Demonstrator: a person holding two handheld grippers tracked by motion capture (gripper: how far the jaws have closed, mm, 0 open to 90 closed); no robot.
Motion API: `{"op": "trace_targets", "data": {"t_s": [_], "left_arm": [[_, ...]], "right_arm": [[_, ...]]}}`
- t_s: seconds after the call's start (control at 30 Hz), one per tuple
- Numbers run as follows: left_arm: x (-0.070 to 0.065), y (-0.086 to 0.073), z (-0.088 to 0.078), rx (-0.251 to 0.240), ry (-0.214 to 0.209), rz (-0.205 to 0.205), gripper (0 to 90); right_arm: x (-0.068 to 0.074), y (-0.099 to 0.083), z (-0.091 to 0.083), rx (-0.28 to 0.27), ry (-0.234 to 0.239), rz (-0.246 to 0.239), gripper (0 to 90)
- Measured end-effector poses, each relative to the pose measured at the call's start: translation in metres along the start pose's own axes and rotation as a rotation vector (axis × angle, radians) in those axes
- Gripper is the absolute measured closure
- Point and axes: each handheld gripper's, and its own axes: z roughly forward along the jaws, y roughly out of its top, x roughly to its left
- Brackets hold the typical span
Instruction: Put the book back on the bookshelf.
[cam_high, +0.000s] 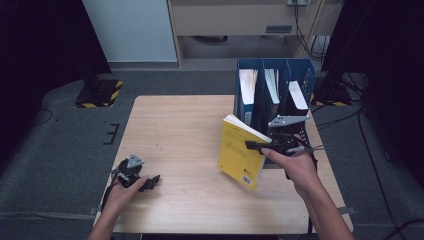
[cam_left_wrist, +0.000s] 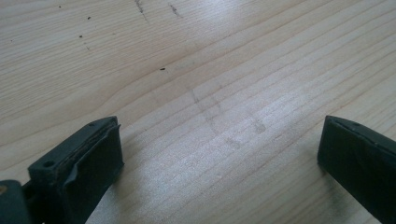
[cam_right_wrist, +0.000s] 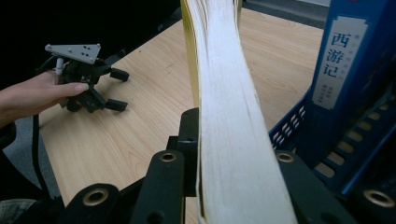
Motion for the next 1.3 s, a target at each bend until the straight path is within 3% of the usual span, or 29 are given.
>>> {"op": "trace_targets", "data": {"t_s": [0.6, 0.9, 1.3], "left_arm": [[0.000, 0.000, 0.000, 0.002, 0.001, 0.003, 0.0], [0.000, 0.000, 0.000, 0.001, 0.001, 0.003, 0.0], [0.000, 0.001, 0.000, 0.002, 0.000, 0.003, 0.0]], "right_arm": [[-0.005, -0.007, -0.030, -0.014, -0.033, 0.024, 75.4], [-0.001, 0.010, -0.043, -0.040, -0.019, 0.022, 75.5], [-0.020, 0.032, -0.074, -0.064, -0.046, 0.079, 75.4]]}}
